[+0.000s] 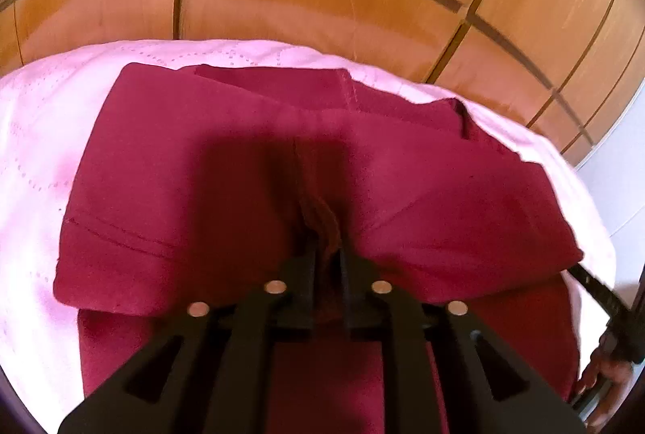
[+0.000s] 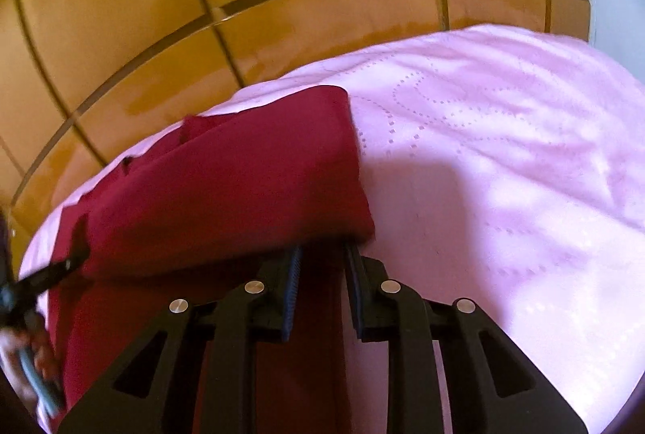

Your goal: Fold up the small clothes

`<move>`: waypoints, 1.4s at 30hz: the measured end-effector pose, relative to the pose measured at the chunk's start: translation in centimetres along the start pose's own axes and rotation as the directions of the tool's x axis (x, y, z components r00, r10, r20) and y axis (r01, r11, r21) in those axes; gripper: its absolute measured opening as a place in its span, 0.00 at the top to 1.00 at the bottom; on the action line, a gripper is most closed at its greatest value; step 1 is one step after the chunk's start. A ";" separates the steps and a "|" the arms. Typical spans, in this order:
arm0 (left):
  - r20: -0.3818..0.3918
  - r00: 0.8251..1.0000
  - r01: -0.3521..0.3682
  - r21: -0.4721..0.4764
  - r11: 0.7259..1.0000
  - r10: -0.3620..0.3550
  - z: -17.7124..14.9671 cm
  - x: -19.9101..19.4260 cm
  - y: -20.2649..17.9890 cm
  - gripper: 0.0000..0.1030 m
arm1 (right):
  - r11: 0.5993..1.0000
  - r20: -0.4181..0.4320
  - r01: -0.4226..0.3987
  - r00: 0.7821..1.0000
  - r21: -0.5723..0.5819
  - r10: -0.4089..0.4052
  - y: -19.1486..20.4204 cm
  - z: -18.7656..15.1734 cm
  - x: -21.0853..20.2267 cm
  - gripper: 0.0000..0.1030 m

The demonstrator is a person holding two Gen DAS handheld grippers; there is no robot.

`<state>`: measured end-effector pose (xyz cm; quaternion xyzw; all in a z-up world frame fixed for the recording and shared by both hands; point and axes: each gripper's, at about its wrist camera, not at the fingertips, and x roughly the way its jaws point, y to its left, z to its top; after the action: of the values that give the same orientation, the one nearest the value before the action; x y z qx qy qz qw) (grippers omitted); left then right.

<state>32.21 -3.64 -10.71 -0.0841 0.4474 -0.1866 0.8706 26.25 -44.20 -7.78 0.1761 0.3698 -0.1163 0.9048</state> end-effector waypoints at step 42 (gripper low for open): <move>0.127 0.975 -0.209 0.239 0.948 0.182 -0.3 -1.1 -4.0 0.26 | 0.949 0.080 0.127 0.991 -0.287 -0.109 5.7 2.8 2.1 0.40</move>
<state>30.38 -6.89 -8.81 0.0619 0.3807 -0.1498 0.9104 31.37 -40.30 -6.07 0.0147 0.3638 -0.1200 0.9236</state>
